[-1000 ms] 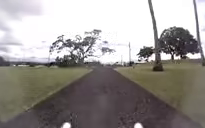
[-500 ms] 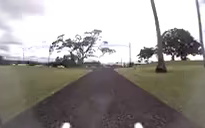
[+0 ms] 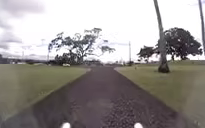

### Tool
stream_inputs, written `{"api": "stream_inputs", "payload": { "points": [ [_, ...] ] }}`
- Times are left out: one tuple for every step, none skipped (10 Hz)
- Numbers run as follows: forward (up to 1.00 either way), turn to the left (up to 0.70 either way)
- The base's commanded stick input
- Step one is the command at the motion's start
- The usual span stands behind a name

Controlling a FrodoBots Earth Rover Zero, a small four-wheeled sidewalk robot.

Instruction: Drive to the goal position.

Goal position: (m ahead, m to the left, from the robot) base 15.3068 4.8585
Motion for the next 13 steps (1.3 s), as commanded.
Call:
{"api": "stream_inputs", "payload": {
  "points": [
    [0.7, -0.21],
    [0.7, -0.35],
    [0.7, -0.34],
    [0.7, -0.34],
    [0.7, -0.21],
    [0.7, -0.07],
    [0.7, 0.0],
    [0.7, 0.0],
    [0.7, 0.0],
    [0.7, 0.0],
    [0.7, 0.0],
    [0.7, 0.0],
    [0.7, 0.0]
  ]
}}
